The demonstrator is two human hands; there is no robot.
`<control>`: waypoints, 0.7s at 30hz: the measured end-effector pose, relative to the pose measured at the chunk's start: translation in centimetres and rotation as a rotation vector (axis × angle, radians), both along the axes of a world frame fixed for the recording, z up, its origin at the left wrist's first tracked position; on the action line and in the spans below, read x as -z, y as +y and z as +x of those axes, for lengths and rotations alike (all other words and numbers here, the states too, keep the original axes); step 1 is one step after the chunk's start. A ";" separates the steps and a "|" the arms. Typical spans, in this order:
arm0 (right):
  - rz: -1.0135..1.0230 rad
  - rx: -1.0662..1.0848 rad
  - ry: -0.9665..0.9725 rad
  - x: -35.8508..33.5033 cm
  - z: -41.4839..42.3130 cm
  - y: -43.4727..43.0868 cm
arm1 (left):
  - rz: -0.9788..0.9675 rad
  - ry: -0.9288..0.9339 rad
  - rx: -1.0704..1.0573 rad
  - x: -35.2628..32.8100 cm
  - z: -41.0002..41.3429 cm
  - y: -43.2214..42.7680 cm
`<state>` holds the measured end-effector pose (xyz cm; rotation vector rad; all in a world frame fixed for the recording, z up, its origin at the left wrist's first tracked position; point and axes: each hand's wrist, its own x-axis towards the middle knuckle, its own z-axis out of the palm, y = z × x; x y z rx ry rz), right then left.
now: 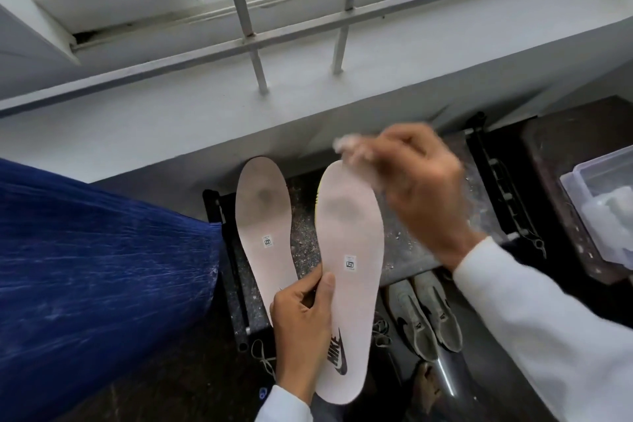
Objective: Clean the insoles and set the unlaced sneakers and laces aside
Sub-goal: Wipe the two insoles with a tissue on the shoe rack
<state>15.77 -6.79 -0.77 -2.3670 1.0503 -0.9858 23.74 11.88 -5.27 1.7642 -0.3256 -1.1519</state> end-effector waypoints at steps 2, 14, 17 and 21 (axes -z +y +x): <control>0.056 -0.255 0.106 0.9 -1.2 3.2 | -0.003 -0.017 0.005 0.2 0.1 -0.3; 0.127 0.041 0.073 4.5 0.9 -3.7 | 0.016 -0.060 0.008 0.3 0.0 -0.1; 0.125 0.005 0.066 3.1 0.7 -1.4 | 0.040 -0.063 -0.035 0.6 0.2 -1.1; 0.336 -0.192 0.258 4.6 -1.7 4.3 | 0.050 -0.081 -0.107 1.2 0.8 -2.9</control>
